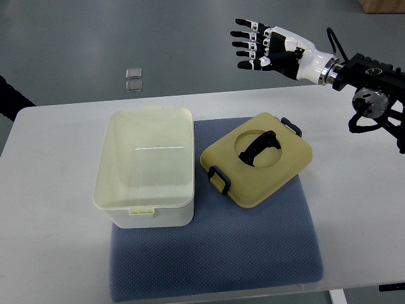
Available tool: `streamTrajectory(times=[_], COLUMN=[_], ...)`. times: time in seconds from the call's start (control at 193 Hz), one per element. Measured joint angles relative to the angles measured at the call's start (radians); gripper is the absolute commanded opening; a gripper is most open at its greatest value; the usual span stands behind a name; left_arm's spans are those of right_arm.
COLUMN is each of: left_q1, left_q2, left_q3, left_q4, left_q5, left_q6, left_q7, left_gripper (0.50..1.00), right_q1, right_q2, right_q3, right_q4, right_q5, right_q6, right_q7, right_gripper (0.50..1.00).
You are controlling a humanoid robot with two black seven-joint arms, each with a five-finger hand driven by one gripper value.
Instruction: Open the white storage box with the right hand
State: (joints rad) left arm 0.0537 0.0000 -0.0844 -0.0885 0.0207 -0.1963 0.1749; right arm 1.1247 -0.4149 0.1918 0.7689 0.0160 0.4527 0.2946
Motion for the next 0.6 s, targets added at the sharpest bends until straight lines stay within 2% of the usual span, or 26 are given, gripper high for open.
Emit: streamTrajectory(times=[0.14, 0.275, 0.405, 0.602], left_q1=[0.0, 0.0, 0.0, 0.0], left_q2=[0.0, 0.0, 0.0, 0.0], left_q3=[0.0, 0.0, 0.0, 0.0], left_q4=[0.0, 0.0, 0.0, 0.0], left_q5=[0.0, -0.001, -0.001, -0.001], left_q6=[0.0, 0.0, 0.0, 0.0], left_q7=[0.0, 0.0, 0.0, 0.0], left_gripper=[1.0, 1.0, 1.0, 1.0], right_q1=[-0.038, -0.084, -0.108, -0.127], right_q2=[0.008, 0.039, 0.069, 0.079], right_q3=[0.0, 0.0, 0.0, 0.0], right_q4=[-0.008, -0.047, -0.09, -0.106], right_q5=[0.356, 0.548, 0.597, 0.587], right_q6=[-0.002, -0.014, -0.017, -0.016], right_q7=[-0.136, -0.213, -0.23, -0.218], right_gripper=[0.928, 0.93, 0.93, 0.932])
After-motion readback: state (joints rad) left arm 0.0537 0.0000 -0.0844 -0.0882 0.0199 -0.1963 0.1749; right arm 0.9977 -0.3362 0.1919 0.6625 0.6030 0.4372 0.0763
